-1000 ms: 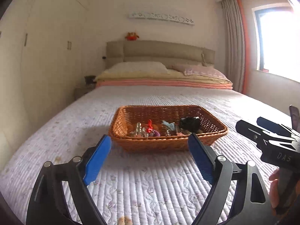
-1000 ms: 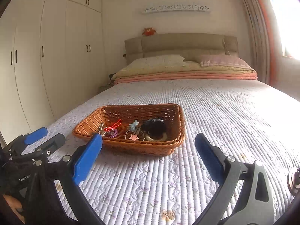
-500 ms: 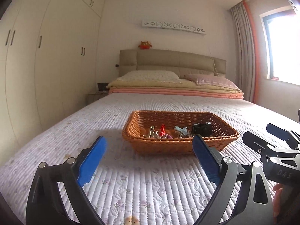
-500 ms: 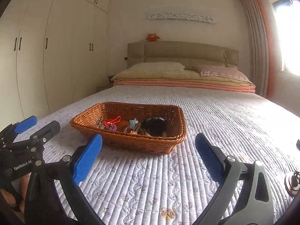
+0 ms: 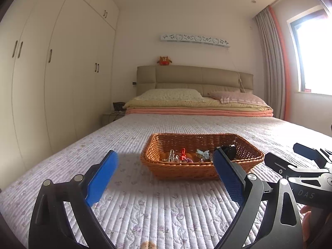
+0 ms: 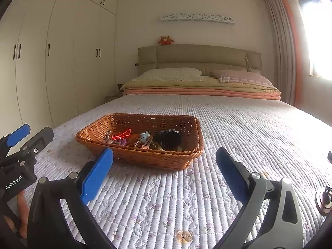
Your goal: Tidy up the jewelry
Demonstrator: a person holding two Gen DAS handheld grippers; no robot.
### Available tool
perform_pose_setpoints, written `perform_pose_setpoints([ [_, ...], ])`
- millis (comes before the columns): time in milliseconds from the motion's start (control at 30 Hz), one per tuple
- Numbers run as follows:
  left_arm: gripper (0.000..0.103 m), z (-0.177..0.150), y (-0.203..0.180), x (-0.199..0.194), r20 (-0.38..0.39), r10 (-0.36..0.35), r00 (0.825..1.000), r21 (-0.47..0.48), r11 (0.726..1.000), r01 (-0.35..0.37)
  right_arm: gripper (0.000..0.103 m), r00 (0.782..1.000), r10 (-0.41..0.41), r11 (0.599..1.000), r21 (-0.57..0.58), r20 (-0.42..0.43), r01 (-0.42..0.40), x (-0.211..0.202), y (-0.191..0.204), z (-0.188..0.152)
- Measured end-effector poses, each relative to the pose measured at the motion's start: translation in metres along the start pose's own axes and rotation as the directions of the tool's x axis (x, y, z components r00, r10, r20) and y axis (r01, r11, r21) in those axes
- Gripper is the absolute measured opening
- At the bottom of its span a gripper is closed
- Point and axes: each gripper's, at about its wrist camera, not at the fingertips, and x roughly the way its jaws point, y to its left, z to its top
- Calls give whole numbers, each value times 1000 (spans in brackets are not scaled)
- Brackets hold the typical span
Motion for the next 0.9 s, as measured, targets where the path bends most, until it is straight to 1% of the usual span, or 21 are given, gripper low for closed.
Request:
perform_pose_setpoints([
  [267,93,-1,-3,1,-2,2,1000,11,1000,-2,95,1000,0,1000,-11,-13,0,2,2,-1],
  [633,93,0,-1,1,-14,9,1000,5,1000,-8,95,1000,0,1000,-7,-24,0,4,0,-1],
  [900,93,0,2,-1,-13,14,1000,-5,1000,-14,95,1000,-3,1000,-9,-7,3,1,1,-1],
])
